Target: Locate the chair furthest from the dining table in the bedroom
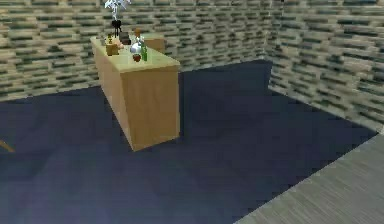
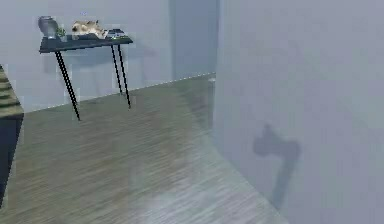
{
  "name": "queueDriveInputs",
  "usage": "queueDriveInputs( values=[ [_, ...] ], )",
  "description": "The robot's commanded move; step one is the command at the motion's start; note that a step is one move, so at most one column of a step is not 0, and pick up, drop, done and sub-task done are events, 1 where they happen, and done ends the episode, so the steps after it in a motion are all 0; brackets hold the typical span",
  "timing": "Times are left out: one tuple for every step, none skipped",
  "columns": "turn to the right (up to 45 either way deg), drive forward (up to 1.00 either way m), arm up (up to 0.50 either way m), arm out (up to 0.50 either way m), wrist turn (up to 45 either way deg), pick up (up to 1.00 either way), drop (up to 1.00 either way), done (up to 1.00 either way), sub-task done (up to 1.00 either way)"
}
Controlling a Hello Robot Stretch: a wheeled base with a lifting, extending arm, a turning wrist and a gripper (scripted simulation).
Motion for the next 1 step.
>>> queueDriveInputs(
  values=[
    [-45.0,0.0,0.0,0.0,0.0,0.0,0.0,0.0,0.0]
  ],
)
